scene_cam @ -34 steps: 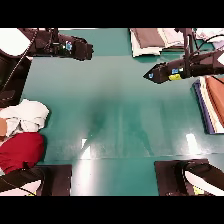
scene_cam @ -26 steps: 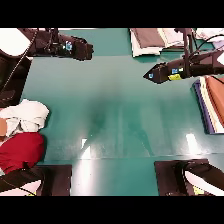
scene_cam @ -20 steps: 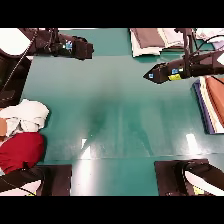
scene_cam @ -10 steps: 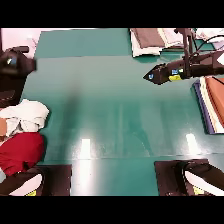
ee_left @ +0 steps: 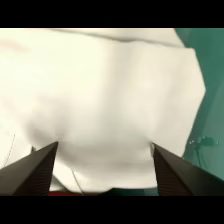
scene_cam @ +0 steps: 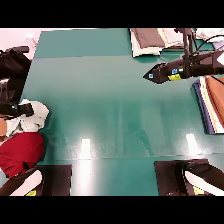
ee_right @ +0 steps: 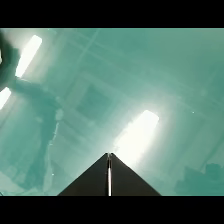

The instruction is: Fold the shirts.

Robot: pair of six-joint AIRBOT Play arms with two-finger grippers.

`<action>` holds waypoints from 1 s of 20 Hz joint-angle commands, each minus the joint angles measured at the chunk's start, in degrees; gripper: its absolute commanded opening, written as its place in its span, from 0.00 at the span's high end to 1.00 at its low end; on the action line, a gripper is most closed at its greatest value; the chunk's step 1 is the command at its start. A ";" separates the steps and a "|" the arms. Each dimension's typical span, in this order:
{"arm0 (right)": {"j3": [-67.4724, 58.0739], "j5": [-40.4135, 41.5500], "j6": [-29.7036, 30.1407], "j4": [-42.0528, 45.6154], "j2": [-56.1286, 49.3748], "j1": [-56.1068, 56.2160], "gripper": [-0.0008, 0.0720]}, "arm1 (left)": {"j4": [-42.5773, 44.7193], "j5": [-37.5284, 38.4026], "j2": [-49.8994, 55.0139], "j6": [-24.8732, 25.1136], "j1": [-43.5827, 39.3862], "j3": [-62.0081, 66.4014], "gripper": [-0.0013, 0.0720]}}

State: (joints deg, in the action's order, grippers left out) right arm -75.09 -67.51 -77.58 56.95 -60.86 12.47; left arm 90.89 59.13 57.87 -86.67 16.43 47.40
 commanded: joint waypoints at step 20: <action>-29.18 0.02 0.00 0.22 0.09 -7.21 0.96 | -2.51 1.31 -10.36 0.13 -30.25 44.11 0.95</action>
State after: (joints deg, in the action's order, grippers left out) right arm -98.06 -67.55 -77.56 57.14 -60.73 8.16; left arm 88.38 60.80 48.23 -86.72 -3.25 82.87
